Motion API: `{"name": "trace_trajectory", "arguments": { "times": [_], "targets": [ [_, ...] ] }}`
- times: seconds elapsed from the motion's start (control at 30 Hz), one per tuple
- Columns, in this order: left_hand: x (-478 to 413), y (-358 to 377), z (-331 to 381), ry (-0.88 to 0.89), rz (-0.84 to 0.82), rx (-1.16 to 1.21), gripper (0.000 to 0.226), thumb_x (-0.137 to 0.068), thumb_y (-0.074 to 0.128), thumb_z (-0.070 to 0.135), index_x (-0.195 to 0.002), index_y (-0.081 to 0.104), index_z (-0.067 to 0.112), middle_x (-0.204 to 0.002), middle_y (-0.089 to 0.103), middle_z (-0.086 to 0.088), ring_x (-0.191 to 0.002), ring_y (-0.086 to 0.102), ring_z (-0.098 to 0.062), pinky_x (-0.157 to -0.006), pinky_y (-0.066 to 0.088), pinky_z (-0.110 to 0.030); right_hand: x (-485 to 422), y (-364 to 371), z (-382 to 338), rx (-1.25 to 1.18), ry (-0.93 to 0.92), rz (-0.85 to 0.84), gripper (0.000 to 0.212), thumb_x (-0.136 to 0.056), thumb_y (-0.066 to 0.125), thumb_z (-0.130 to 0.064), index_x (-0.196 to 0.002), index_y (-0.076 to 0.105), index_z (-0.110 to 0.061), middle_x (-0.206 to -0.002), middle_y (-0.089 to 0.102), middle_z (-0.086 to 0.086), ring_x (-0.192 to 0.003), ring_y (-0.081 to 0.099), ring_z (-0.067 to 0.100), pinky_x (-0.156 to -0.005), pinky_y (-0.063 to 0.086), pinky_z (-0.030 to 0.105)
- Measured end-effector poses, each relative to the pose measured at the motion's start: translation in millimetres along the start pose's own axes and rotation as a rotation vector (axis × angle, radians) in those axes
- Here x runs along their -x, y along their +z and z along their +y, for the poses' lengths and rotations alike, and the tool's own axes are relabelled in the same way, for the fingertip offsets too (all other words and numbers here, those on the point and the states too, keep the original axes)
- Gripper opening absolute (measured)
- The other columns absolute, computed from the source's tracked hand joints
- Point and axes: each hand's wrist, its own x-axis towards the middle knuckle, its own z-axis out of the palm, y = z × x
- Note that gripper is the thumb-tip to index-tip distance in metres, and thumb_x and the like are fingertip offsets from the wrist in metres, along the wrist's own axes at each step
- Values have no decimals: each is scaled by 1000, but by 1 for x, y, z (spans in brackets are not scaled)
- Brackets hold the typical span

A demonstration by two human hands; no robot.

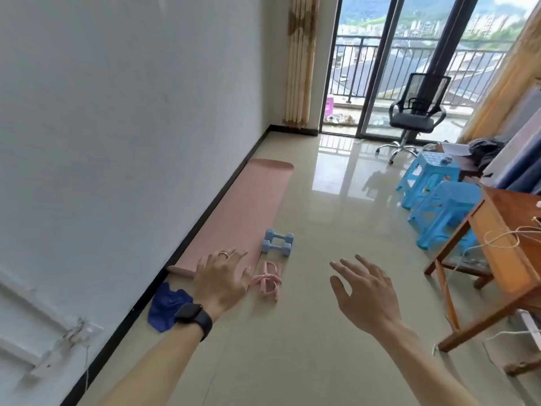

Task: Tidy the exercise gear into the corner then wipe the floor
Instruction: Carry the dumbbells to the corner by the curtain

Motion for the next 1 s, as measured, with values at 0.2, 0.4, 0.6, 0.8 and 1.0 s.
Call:
{"name": "trace_trajectory", "arguments": {
  "times": [0.2, 0.4, 0.6, 0.8, 1.0],
  "targets": [
    [-104, 35, -5, 34, -95, -50, 54, -87, 41, 53, -137, 55, 36, -142, 57, 2, -132, 49, -21, -112, 33, -49, -87, 24, 23, 30, 61, -68, 43, -100, 36, -51, -142, 45, -45, -150, 44, -18, -149, 22, 13, -120, 16, 38],
    [-217, 99, 14, 44, -132, -69, 54, -85, 41, 53, -133, 57, 36, -138, 59, 2, -129, 52, -22, -107, 37, -50, -197, 66, 71, 15, 103, -139, 44, -100, 38, -52, -142, 45, -45, -150, 44, -18, -148, 23, 13, -119, 16, 39],
    [-335, 156, 39, -31, -169, -111, 48, -90, 50, 48, -135, 55, 36, -139, 59, 5, -131, 50, -22, -109, 36, -50, -348, 95, 121, -7, 57, -234, 44, -101, 33, -51, -144, 40, -47, -153, 39, -20, -149, 19, 13, -120, 12, 39],
    [-422, 197, 46, -180, -196, -102, 47, -90, 48, 49, -135, 56, 36, -139, 59, 6, -132, 49, -20, -109, 35, -46, -486, 112, 149, 20, -52, -323, 44, -101, 33, -51, -144, 41, -46, -153, 40, -19, -149, 19, 14, -120, 13, 40],
    [-515, 257, 32, -352, -244, -46, 47, -92, 49, 48, -137, 56, 35, -140, 58, 7, -133, 47, -20, -110, 33, -44, -636, 168, 155, 51, -202, -419, 44, -101, 33, -51, -143, 45, -43, -151, 44, -16, -148, 23, 16, -121, 16, 42]
  ]
}}
